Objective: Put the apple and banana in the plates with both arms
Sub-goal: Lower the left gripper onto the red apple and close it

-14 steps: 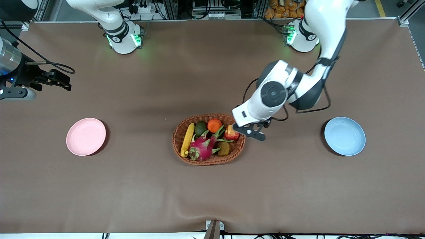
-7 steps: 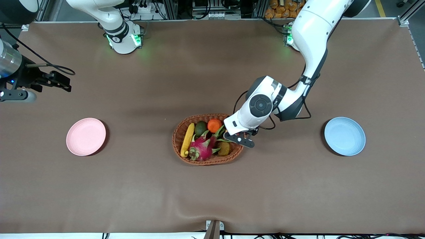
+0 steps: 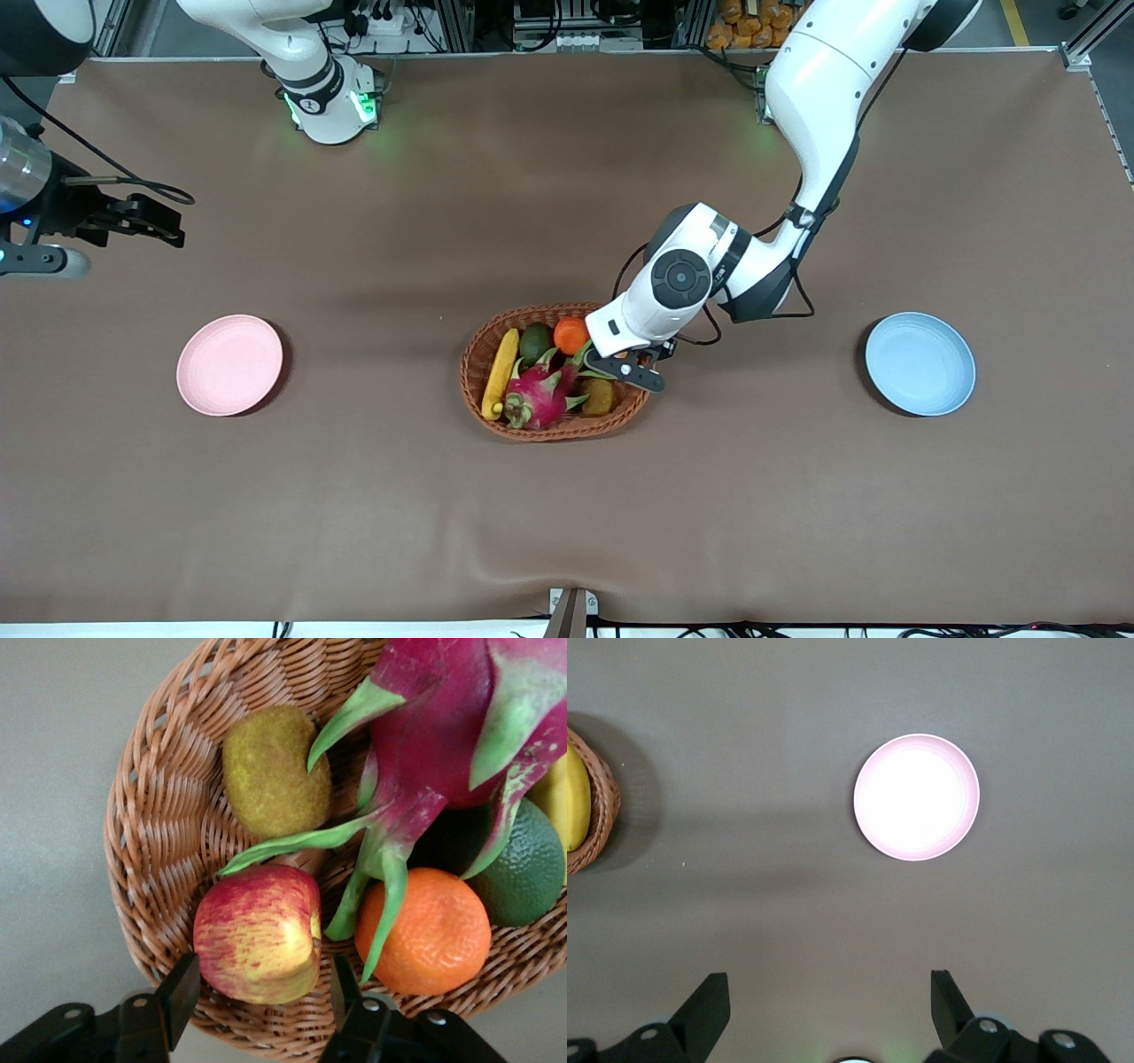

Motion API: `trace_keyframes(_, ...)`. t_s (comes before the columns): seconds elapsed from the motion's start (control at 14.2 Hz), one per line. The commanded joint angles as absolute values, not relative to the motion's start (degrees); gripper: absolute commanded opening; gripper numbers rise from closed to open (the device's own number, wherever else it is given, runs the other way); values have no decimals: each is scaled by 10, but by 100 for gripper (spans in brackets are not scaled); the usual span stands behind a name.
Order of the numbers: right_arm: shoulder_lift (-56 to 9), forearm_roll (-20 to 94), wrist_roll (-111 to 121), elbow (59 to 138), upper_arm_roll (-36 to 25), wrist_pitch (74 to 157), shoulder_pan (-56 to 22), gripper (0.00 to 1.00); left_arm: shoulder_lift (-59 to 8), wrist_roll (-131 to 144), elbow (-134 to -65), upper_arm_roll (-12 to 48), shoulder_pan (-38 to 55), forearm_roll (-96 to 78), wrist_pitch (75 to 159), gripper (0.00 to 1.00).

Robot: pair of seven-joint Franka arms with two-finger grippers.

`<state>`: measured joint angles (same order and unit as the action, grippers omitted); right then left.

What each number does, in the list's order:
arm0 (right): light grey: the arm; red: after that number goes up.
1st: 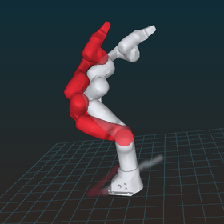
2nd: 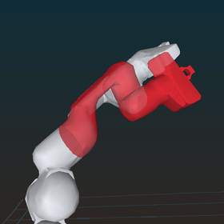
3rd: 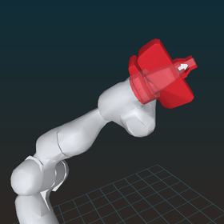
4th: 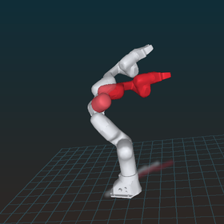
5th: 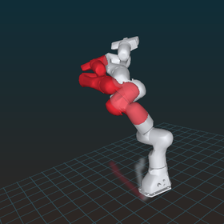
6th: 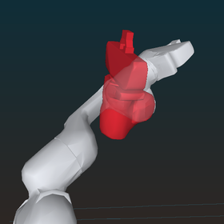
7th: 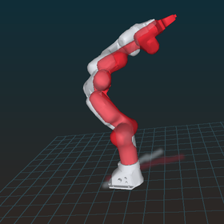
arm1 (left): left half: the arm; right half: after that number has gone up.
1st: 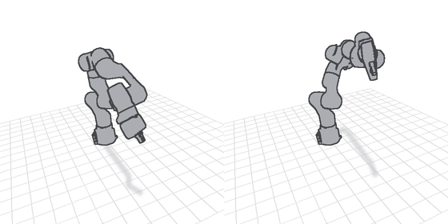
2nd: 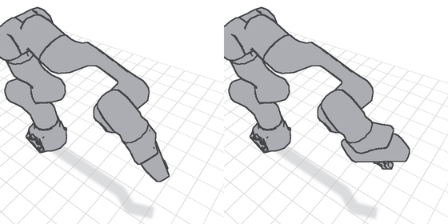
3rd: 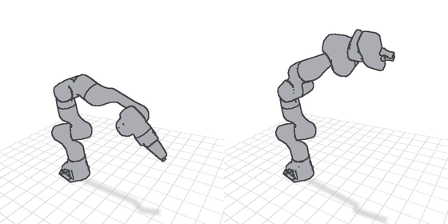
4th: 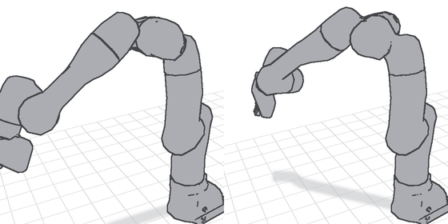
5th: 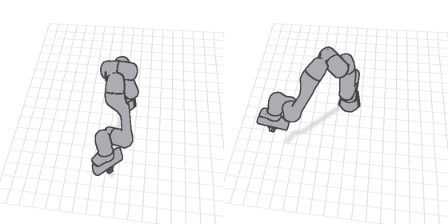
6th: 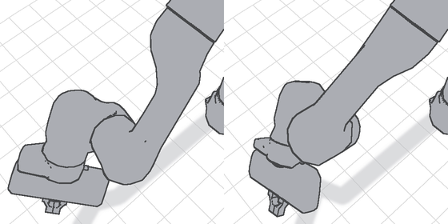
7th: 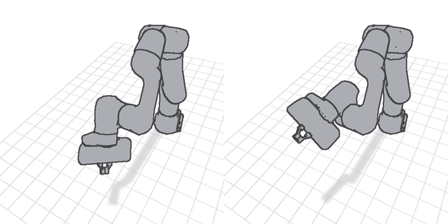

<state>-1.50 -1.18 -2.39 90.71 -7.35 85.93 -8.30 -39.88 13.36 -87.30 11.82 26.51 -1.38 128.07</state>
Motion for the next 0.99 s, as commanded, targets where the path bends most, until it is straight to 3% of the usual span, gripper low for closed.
trace_keyframes(0.0, -20, -22, -18, 896, -70, 858, -80, 100, -416, 138, -856, 111, 271, -18, 1296, 68)
trace_keyframes(0.78, -18, -12, 27, 897, -71, 828, -65, 100, -453, 149, -841, 105, 276, -18, 1327, 74)
trace_keyframes(0.85, -18, -12, 27, 898, -71, 831, -65, 100, -456, 149, -841, 105, 282, -18, 1328, 72)
trace_keyframes(0.92, -19, -12, 27, 899, -71, 831, -66, 100, -457, 150, -841, 101, 283, -18, 1329, 65)
